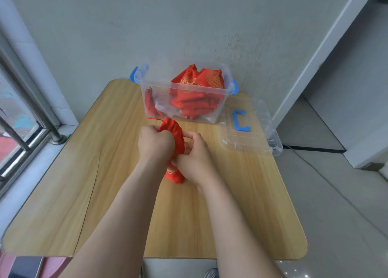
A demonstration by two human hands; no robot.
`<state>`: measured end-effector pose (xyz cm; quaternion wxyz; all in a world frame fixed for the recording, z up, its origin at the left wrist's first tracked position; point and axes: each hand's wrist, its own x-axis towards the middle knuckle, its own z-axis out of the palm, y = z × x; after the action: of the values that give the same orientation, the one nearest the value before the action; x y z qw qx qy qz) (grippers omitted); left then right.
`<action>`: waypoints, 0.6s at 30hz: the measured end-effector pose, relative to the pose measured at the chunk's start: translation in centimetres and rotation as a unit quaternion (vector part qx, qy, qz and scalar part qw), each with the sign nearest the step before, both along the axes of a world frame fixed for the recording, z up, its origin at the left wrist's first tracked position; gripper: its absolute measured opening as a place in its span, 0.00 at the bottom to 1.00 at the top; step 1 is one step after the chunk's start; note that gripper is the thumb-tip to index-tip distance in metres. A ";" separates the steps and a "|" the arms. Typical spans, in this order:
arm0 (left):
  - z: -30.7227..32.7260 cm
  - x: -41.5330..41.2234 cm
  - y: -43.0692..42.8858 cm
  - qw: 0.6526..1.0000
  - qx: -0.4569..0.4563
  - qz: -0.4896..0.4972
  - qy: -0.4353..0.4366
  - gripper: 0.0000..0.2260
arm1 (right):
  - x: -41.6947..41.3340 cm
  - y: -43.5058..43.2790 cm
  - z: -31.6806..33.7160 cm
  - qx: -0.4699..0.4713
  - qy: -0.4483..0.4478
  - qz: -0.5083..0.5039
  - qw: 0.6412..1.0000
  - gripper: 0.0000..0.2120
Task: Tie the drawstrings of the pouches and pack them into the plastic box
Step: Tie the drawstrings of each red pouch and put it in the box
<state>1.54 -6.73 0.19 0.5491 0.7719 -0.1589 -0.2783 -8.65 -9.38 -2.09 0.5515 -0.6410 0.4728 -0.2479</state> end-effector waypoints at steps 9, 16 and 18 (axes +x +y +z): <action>0.1 -0.9 -3.0 0.987 -0.157 0.009 0.024 0.13 | -0.6 -3.4 2.6 -0.007 -0.167 -0.157 0.973 0.19; 0.0 -0.5 -3.7 0.982 -0.186 -0.011 0.025 0.12 | -0.7 -4.1 3.1 -0.054 -0.211 -0.222 0.950 0.08; 0.2 -0.6 -3.6 0.981 -0.194 -0.004 -0.003 0.16 | -0.6 -4.2 3.3 -0.036 -0.242 -0.237 0.940 0.08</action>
<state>0.96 -10.34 0.37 0.6865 0.6510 -0.2151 -0.2420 -9.26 -13.60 1.16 0.5515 -0.4505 0.4541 -0.5354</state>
